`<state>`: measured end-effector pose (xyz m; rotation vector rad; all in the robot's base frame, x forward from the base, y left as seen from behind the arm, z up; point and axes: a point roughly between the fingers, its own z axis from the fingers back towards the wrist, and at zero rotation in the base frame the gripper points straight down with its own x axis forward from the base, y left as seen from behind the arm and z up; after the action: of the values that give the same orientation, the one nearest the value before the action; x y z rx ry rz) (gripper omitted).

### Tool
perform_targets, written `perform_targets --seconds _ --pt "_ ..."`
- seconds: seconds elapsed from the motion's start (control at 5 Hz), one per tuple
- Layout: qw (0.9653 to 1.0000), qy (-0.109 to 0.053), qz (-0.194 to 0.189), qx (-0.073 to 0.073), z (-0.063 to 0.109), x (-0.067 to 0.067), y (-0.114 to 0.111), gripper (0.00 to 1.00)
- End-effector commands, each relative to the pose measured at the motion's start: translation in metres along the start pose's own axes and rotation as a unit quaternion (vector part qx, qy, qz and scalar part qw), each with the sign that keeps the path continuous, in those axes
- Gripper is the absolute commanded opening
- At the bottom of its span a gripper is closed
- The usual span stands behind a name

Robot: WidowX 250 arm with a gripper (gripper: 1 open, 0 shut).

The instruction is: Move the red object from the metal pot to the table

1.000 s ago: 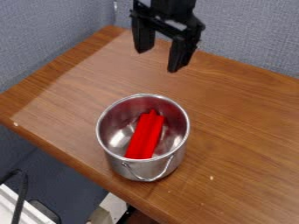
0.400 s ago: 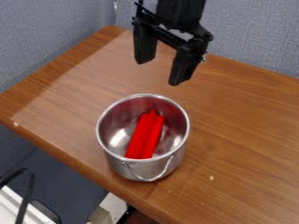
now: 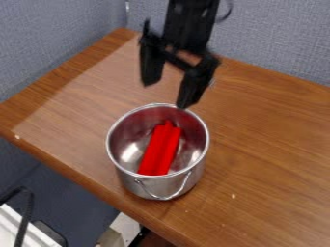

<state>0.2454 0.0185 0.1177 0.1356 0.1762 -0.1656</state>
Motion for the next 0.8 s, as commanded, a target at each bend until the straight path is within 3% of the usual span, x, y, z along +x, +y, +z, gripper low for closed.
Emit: perform_targets --seconds 0.0,0.2,0.6 --pt "0.9992 -0.036 0.004 0.016 -0.013 -0.015 0.003 1.0" --pt "0.9981 -0.053 -0.014 0.03 -0.023 -0.022 -0.005 1.0" --pt "0.9968 -0.072 -0.007 0.033 -0.02 -0.014 -0.012 1.0"
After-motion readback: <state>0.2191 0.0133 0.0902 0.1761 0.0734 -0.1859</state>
